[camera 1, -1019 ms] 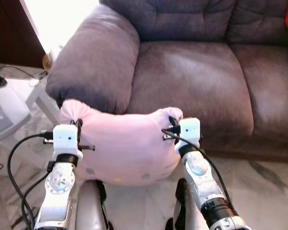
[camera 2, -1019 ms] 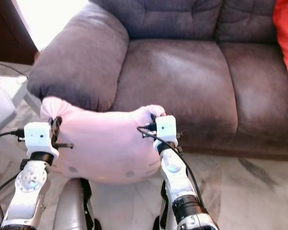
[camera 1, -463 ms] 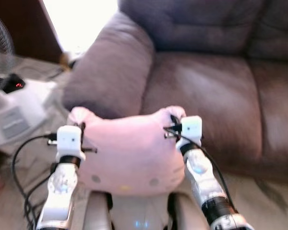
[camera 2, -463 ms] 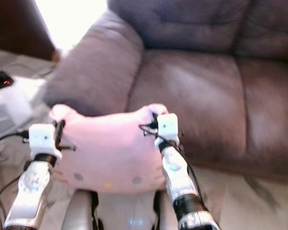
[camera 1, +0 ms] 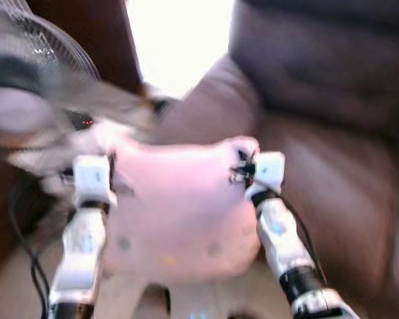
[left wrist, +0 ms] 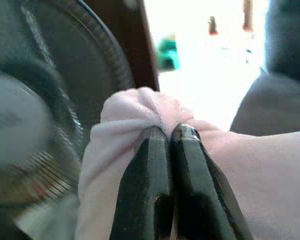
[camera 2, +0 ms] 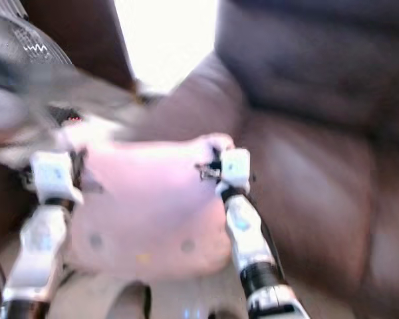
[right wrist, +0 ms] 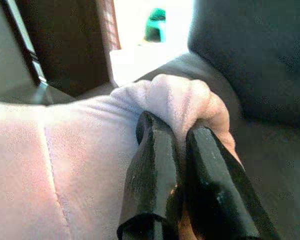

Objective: Move the pillow to the sofa from floor

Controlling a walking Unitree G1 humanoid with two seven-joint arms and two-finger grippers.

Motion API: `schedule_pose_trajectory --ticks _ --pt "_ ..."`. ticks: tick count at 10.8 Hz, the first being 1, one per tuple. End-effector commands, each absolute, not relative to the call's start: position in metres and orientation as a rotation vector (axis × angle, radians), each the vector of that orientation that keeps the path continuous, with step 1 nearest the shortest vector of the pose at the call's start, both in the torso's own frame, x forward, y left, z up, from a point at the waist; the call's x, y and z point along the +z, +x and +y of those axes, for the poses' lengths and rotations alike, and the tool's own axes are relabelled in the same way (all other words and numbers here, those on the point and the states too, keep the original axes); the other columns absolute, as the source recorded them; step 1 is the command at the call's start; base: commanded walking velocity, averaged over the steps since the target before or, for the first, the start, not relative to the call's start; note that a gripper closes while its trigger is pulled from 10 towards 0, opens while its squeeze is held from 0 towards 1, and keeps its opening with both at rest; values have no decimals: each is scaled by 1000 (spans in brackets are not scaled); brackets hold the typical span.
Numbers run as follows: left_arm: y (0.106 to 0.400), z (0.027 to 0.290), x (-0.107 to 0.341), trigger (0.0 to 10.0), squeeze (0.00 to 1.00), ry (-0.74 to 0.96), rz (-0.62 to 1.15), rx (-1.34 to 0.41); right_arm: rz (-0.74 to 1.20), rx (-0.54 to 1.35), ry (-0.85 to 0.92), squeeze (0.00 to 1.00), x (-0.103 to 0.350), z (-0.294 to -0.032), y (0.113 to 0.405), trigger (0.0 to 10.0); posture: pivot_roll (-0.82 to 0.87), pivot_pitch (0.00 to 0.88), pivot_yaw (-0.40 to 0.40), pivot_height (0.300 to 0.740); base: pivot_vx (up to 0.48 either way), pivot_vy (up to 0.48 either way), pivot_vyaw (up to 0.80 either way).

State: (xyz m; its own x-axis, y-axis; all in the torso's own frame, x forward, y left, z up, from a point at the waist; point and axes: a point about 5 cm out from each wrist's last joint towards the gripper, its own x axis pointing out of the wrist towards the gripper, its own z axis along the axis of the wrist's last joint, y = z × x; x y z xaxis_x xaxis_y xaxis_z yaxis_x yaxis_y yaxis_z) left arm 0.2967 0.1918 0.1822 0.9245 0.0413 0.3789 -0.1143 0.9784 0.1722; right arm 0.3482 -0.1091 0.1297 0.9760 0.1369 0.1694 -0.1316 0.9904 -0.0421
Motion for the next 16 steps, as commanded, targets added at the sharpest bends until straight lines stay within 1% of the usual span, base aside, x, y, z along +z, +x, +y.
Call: schedule_pose_trajectory --ticks 1,4,9,12,13,14,16 --pt "293 198 199 10000 0 193 -458 109 -241 137 -6 0 144 -107 350 10000 147 116 -24 740 0 0 0" --pt "293 197 206 10000 0 189 -476 101 -267 137 2 0 154 -107 354 10000 152 108 -24 740 0 0 0" --pt "294 191 212 10000 0 176 -487 76 -270 136 -3 0 157 -107 358 10000 153 99 -18 740 0 0 0" --pt "292 187 203 10000 0 133 -450 51 -292 123 -7 0 165 -108 361 10000 157 104 -16 740 0 0 0" --pt "291 182 193 10000 0 88 -416 42 -284 114 -14 0 165 -109 361 10000 155 105 -16 740 0 0 0" --pt "288 176 185 10000 0 68 -395 43 -217 130 -8 0 151 -106 360 10000 156 106 -16 740 0 0 0" --pt "287 172 182 10000 0 73 -390 33 -172 119 -16 0 141 -106 358 10000 162 107 -19 740 0 0 0"
